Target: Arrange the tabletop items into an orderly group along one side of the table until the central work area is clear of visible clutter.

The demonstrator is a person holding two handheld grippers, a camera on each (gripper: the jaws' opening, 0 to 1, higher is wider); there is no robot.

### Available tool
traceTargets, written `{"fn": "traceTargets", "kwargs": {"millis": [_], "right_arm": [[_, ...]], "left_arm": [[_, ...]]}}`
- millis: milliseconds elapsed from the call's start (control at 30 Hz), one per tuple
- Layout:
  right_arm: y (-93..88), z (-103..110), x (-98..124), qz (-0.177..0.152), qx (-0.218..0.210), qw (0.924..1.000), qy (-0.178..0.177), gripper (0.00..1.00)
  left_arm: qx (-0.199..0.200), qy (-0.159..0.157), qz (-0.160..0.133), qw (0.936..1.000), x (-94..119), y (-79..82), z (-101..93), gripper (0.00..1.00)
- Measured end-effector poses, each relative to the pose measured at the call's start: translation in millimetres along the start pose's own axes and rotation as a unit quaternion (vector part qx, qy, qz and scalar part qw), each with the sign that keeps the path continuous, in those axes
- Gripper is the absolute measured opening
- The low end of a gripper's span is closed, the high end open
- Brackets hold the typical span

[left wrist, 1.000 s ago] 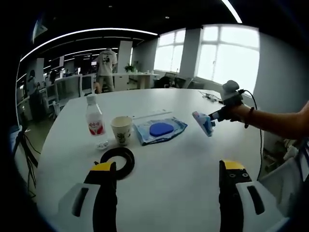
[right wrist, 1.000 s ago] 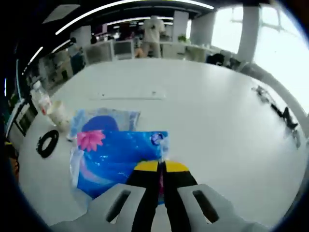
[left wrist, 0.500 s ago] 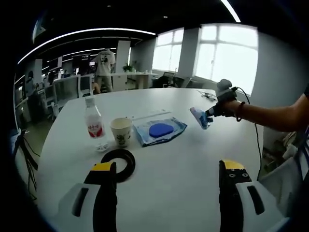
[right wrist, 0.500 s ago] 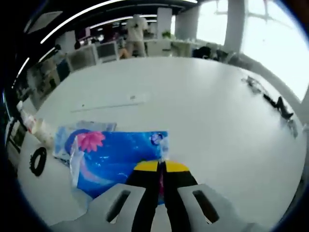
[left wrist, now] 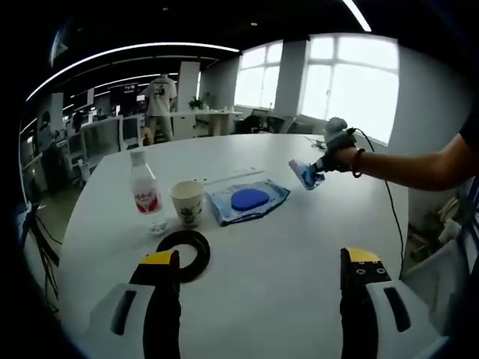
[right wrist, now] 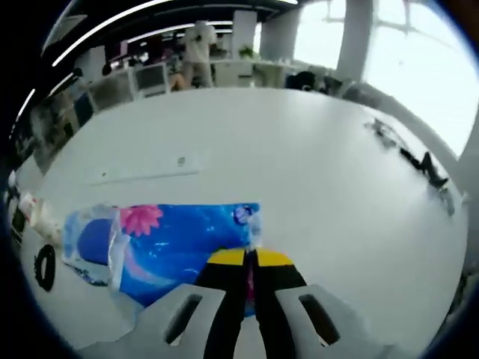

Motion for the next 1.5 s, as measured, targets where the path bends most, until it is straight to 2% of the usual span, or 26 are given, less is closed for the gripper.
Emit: {"fn": "traceTargets", "kwargs": {"millis": [333, 667, 733, 967, 1033, 1267, 1500], "right_arm": [[6.7, -4, -25, 0.011, 0.016, 0.9995, -0.025, 0.00], [2.3, 0, -41, 0.028, 0.018, 0.9986, -0.041, 0.00], [2.1, 1, -43, 0.028, 0.001, 0.9988, -0.041, 0.00], [-3.8, -1, -42, 0.037, -0.001, 0.9981, -0.050, 0.01], [-4.8, 0, -42, 0.036, -0.024, 0.9982, -0.042, 0.01], [-6.5, -1, -42, 0.037, -0.032, 0.9977, -0.047, 0.02], [-5.7, 1, -42, 0.034, -0.055, 0.9974, -0.033, 0.06]], "left_arm": [[-0.007, 0.003, 0.005, 1.0000, -3, -1.9, 3.9, 0.88], [-0.018, 0.007, 0.011, 0.9998, -5, -6.0, 6.6, 0.88], [-0.019, 0.009, 0.012, 0.9997, -4, -6.6, 7.9, 0.87], [-0.021, 0.013, 0.014, 0.9996, -2, -7.5, 11.0, 0.87], [-0.022, 0.013, 0.013, 0.9996, -2, -7.2, 11.3, 0.87], [-0.025, 0.010, 0.011, 0.9996, 0, -7.3, 9.5, 0.87], [-0.019, 0.010, 0.007, 0.9997, 1, -7.4, 9.7, 0.87]]}}
Point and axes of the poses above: the point that each gripper's makers call its tool centre point, and the gripper's own axes: x roughly backward along the fingers, z roughly to its left, y roughly out of its top, the point moved 2 cm from there along x, roughly backward along the fingers, and after that the axes turned 11 degrees about x, right-handed, at the moved point
